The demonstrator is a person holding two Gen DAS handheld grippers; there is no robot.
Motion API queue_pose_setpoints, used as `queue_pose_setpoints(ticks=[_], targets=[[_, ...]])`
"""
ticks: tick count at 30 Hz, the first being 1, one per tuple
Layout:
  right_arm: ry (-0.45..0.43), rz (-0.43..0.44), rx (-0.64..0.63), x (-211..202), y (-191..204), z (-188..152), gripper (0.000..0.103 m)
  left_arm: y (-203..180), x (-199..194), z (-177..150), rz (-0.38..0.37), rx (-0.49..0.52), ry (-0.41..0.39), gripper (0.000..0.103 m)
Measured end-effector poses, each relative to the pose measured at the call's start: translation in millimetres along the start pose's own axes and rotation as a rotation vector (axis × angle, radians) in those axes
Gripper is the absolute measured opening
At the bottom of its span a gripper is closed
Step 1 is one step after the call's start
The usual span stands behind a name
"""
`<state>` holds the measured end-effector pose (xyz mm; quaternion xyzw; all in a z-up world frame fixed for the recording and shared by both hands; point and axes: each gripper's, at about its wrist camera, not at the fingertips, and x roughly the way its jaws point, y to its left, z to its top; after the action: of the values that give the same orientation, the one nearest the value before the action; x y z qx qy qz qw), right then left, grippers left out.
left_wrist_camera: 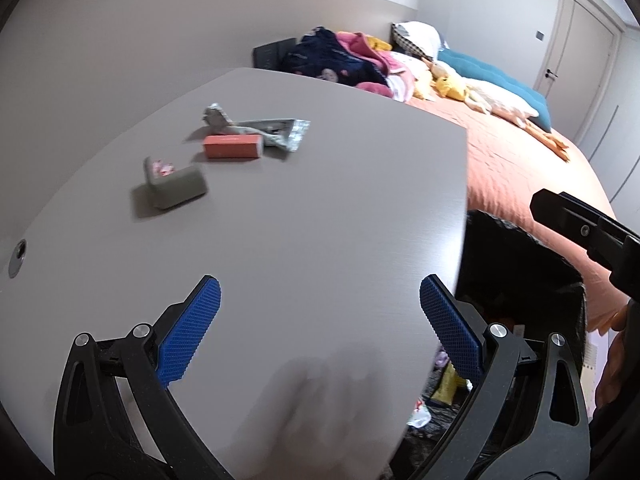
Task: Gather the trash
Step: 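Move both tools back over the desk toward the grey corner guard and pink eraser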
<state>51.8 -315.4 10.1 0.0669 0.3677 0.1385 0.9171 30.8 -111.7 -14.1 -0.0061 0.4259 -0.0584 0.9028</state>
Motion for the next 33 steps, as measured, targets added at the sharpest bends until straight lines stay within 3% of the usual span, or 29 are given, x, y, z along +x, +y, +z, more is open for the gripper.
queue_pose_setpoints(ticks=[33], targets=[[0.139, 0.149, -0.096, 111, 83, 33, 0.077, 97, 31, 14, 0.087, -0.128, -0.002, 0.096]])
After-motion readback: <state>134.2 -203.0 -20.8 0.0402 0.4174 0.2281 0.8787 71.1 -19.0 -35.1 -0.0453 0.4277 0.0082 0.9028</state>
